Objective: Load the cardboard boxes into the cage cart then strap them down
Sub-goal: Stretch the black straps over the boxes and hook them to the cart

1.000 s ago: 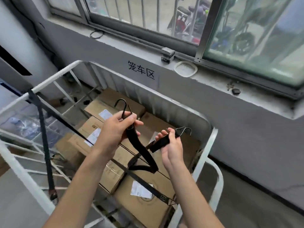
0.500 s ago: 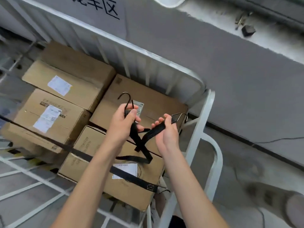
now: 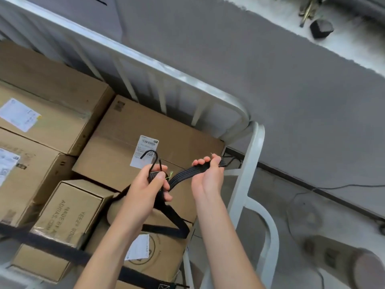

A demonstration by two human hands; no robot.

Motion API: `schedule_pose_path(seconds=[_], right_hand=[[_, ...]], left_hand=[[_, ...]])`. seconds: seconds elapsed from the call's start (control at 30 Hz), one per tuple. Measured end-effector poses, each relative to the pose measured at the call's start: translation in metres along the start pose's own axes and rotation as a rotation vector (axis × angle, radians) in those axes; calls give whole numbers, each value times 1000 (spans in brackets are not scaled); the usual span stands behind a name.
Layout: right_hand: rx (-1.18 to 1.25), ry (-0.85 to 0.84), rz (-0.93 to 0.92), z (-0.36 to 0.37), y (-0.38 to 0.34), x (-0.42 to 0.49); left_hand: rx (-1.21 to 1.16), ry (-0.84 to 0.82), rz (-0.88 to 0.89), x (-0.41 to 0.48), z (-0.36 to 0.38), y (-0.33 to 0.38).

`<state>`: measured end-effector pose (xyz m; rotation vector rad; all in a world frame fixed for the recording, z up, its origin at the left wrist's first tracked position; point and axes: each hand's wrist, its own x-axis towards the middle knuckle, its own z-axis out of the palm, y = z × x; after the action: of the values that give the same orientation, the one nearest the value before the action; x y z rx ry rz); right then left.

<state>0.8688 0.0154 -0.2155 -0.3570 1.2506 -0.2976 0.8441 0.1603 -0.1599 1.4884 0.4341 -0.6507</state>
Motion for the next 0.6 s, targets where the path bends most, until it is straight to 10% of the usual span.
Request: schedule_pose_path(seconds=[0.6], right_hand=[[-266, -104, 124, -68, 61, -134]], left_hand=[[142, 40, 158, -82, -36, 76]])
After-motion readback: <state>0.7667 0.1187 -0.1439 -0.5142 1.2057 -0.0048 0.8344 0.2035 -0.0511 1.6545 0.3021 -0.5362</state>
